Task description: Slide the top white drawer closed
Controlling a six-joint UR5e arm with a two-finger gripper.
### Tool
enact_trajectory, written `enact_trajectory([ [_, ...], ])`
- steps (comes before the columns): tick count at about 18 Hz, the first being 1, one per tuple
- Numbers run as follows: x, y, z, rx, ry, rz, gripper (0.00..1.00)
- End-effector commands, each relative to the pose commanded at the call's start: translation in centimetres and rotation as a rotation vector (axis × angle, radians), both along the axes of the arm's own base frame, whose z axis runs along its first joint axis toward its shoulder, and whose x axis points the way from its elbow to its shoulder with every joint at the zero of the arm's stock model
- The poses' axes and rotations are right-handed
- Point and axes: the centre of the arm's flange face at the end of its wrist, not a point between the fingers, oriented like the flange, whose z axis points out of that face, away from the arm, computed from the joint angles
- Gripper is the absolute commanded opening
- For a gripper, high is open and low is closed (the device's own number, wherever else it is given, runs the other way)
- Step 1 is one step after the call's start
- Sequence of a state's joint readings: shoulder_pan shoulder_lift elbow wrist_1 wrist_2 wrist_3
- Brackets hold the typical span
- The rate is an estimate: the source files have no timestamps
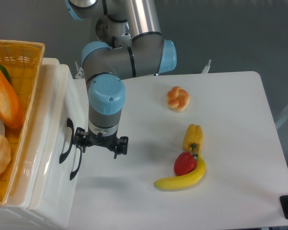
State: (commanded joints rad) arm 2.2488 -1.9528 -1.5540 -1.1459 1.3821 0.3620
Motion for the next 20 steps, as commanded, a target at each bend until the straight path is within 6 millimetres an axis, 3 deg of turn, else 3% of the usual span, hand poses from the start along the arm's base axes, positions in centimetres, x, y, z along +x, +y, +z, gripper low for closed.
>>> enact_trajectory([
  [2,-0.8,-0.3,0.2,0.003,0.007,0.002,1.0],
  [8,-6.6,-2.8,1.5,0.022,0.036,0.063,1.0],
  [12,-10.5,-4.8,3.2,0.027,0.121,-0.036,1.0],
  [14,-12.3,-6.2,4.2,-0.023,0.208,-0.13,1.0],
  [17,-15.1,-8.4,4.1,-0.057,0.244,-0.207,1.0],
  [18,-17.0,-10.3,4.3,-0.08,0.264,-0.232,1.0],
  [20,-18.4,-12.4,5.9,-0.097,0.304,-0.272,1.0],
])
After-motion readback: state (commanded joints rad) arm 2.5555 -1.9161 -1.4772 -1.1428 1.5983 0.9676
